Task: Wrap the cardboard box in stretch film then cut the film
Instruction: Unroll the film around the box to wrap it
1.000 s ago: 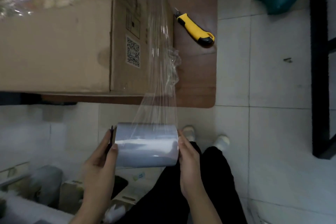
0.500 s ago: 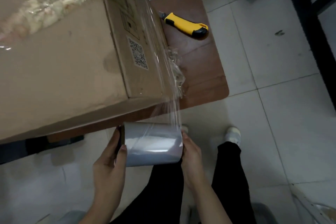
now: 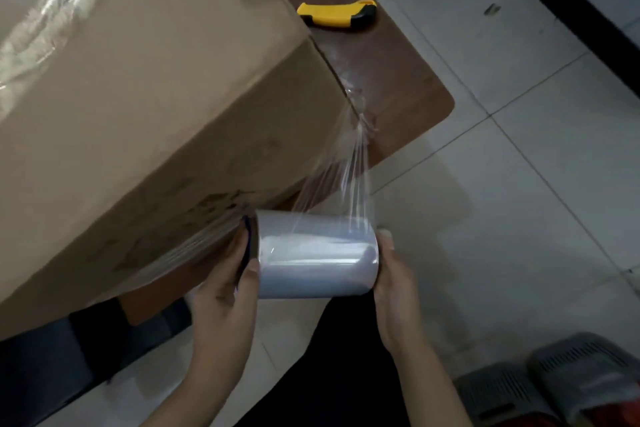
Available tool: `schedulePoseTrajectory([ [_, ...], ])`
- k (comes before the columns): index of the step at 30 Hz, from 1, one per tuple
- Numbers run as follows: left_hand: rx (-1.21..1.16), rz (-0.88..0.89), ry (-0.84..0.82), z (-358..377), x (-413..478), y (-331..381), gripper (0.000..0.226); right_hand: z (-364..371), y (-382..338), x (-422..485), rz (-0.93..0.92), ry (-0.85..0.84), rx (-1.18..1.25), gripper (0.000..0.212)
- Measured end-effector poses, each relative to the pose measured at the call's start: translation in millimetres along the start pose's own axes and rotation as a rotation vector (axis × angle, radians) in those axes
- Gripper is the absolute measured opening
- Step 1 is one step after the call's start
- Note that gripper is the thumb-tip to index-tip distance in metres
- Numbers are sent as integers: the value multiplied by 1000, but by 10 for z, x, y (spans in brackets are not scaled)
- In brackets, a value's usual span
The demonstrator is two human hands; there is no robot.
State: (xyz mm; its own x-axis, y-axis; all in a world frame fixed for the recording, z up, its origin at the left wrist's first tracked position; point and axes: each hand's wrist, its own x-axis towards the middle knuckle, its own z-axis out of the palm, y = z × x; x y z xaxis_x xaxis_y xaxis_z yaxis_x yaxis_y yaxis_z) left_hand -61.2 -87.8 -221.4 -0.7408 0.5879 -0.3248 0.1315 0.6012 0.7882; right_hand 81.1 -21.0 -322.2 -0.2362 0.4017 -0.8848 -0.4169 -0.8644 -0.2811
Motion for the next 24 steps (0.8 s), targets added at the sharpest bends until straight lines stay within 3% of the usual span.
schedulePoseTrajectory([
  [4, -39, 40, 1, -165, -114, -134, 25, -143, 339, -145, -118, -4, 73, 42],
  [8, -97, 33, -50, -361, -193, -257, 27, -217, 621, -282, -181, -6, 62, 35],
  [12, -39, 126, -123, -654, -256, -457, 32, -191, 895, -469, -238, -15, 78, 36],
  [16, -15, 174, -175, -1011, -170, -607, 32, 0, 1246, -668, -306, -40, 139, 53],
  [24, -36, 151, -253, -1705, -32, -761, 36, 391, 2078, -932, -317, 25, 241, 54],
])
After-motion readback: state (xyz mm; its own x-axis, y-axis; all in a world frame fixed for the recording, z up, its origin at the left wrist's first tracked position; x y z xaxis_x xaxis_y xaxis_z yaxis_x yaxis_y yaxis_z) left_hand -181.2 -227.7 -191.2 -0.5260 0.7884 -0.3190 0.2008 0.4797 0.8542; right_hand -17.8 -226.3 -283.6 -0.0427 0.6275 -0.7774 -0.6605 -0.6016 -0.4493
